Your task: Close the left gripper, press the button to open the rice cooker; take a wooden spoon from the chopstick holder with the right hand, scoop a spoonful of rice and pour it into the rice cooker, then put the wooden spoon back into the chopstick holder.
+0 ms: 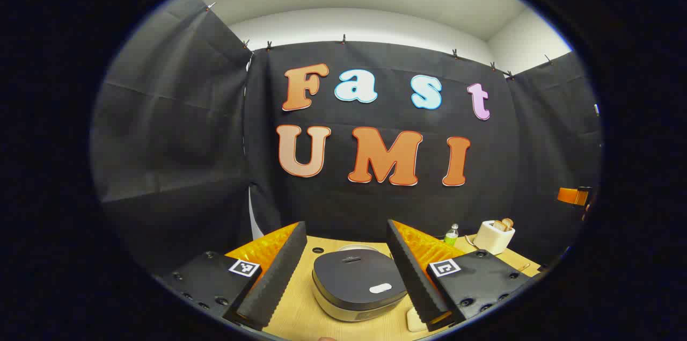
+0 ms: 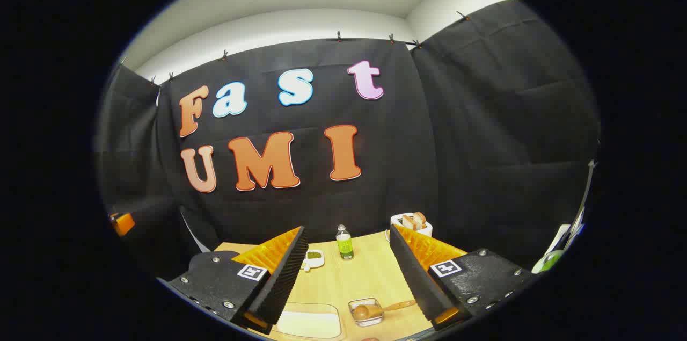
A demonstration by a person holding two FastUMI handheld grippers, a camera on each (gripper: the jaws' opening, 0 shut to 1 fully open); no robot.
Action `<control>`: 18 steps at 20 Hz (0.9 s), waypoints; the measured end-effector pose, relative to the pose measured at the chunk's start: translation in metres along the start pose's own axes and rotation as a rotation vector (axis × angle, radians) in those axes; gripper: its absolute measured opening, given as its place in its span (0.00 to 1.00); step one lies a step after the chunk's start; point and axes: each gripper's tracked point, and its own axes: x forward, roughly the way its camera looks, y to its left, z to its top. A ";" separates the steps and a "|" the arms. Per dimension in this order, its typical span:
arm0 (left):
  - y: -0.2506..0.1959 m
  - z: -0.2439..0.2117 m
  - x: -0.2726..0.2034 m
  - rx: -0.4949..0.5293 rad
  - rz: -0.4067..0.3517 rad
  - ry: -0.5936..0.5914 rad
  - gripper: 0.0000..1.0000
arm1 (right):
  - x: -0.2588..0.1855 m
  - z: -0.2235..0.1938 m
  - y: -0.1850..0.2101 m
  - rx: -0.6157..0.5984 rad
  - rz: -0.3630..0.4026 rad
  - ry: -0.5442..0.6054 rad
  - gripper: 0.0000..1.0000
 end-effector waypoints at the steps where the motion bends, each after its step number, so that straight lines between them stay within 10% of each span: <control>1: -0.004 0.004 0.001 0.005 0.001 -0.005 0.98 | -0.001 0.001 -0.007 -0.028 -0.007 -0.001 1.00; 18: -0.110 0.012 -0.030 0.022 0.044 -0.013 0.98 | -0.009 -0.004 -0.073 -0.052 0.065 -0.051 0.95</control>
